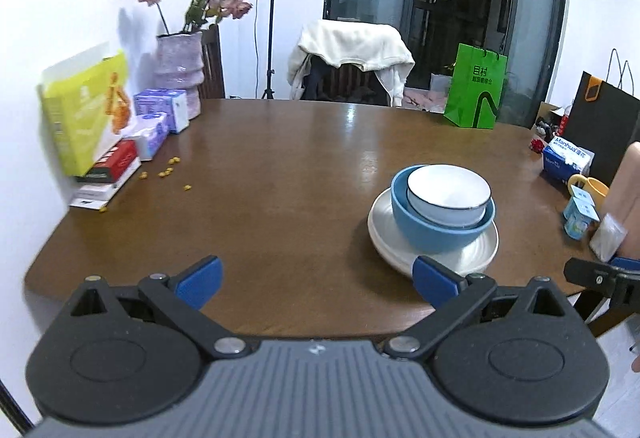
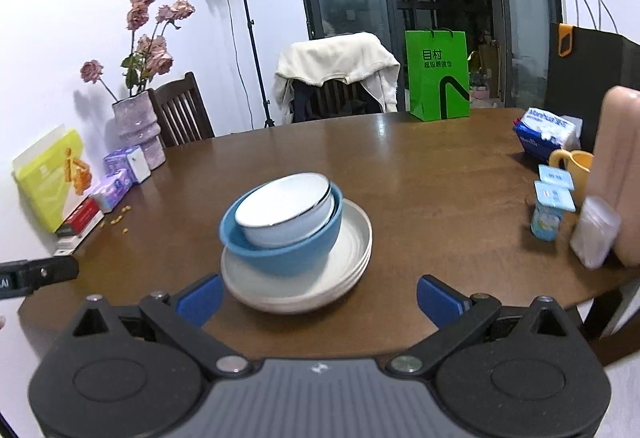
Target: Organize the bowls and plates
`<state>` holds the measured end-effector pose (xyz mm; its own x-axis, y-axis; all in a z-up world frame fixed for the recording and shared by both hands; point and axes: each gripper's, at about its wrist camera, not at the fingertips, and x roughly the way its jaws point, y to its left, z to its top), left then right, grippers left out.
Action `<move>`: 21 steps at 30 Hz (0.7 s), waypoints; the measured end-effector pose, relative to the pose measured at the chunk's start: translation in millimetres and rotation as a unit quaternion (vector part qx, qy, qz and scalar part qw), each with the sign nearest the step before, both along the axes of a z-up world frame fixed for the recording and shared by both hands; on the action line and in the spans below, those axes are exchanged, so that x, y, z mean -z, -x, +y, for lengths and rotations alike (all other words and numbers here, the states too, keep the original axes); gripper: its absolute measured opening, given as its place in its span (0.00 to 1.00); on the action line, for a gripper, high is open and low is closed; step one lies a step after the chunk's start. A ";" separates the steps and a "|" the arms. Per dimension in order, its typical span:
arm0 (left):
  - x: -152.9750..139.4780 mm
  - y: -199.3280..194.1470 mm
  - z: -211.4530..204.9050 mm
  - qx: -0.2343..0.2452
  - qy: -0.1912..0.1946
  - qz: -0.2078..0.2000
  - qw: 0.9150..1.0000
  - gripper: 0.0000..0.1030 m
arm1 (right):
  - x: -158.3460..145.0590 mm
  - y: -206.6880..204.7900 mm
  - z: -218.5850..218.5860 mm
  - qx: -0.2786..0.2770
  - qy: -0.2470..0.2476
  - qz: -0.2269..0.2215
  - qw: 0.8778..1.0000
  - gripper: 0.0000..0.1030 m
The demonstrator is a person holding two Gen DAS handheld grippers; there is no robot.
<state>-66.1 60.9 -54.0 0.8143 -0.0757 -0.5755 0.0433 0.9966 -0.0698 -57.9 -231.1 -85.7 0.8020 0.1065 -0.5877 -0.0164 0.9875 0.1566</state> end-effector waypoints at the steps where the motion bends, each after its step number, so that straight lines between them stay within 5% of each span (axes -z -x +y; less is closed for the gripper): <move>1: -2.3 7.5 2.8 -0.003 -0.001 -0.003 1.000 1.00 | -1.6 8.7 1.3 0.000 -0.002 -0.001 1.000 1.00; 21: -6.6 54.6 4.4 0.007 0.023 -0.004 1.000 1.00 | -20.4 79.4 8.7 0.010 0.008 -0.014 1.000 1.00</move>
<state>-120.7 65.3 -47.4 0.8179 -0.1144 -0.5638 0.0590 0.9915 -0.1156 -137.3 -222.4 -65.3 0.8205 0.0809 -0.5659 -0.0014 0.9902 0.1396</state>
